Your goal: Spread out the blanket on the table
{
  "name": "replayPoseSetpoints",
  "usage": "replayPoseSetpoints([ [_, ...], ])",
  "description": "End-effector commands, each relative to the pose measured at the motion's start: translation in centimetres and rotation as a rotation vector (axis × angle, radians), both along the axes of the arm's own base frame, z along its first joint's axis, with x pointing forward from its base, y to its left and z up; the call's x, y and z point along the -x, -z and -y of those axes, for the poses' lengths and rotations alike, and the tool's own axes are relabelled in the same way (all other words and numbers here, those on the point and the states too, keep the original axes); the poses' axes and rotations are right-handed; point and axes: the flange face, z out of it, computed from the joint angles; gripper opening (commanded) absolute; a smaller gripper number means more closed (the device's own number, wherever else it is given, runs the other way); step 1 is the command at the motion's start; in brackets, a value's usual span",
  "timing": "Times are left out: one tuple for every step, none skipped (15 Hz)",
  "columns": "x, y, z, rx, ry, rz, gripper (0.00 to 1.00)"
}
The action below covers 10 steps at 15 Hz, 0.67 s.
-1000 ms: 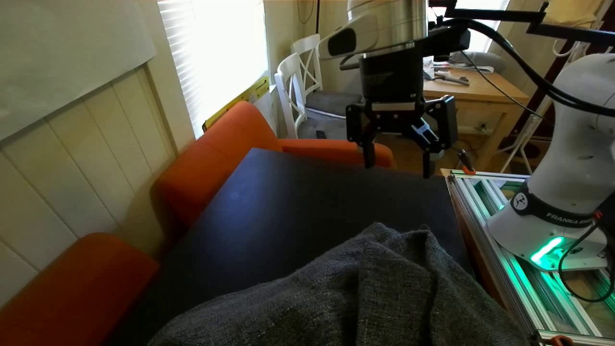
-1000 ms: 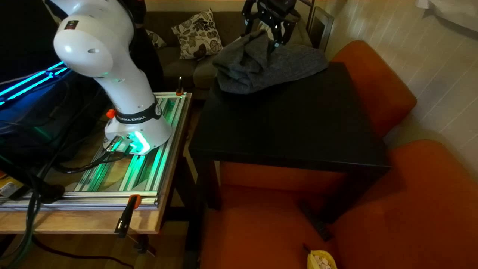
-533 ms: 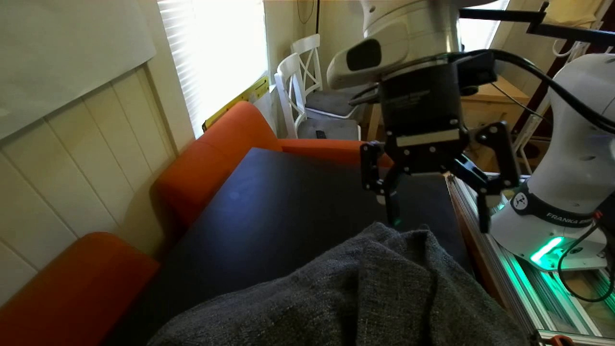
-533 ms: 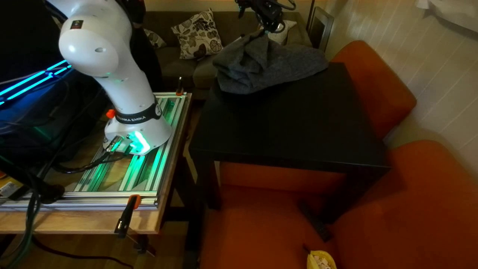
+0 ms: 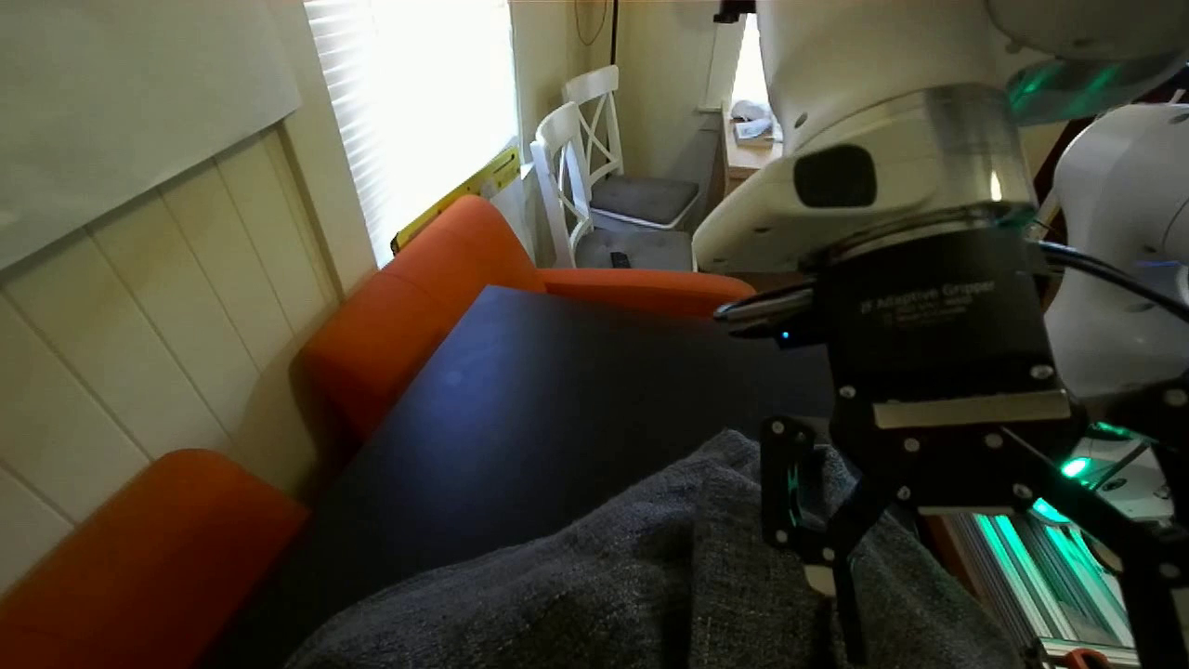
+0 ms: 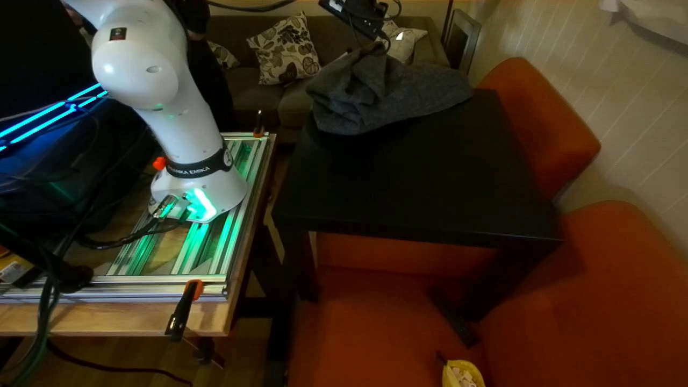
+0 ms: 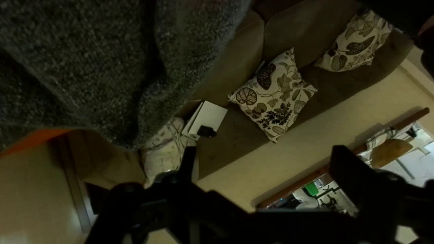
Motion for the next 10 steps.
replayPoseSetpoints([
  [0.7, 1.5, -0.9, -0.062, -0.056, 0.175, 1.0],
  [0.6, 1.9, -1.0, -0.042, -0.059, 0.235, 1.0],
  [0.5, 2.4, -1.2, -0.031, -0.059, 0.289, 1.0],
  [0.3, 2.8, -1.4, -0.016, -0.063, 0.333, 1.0],
  [0.0, 3.3, -1.5, 0.007, -0.068, 0.37, 1.0],
  [-0.2, 3.7, -1.5, 0.025, -0.069, 0.399, 1.0],
  [-0.4, 4.1, -1.4, 0.043, -0.069, 0.419, 1.0],
  [-0.6, 4.5, -1.5, 0.058, -0.071, 0.436, 1.0],
  [-0.6, 4.8, -1.6, 0.071, -0.076, 0.452, 1.0],
  [-0.7, 5.3, -1.7, 0.085, -0.079, 0.467, 1.0],
])
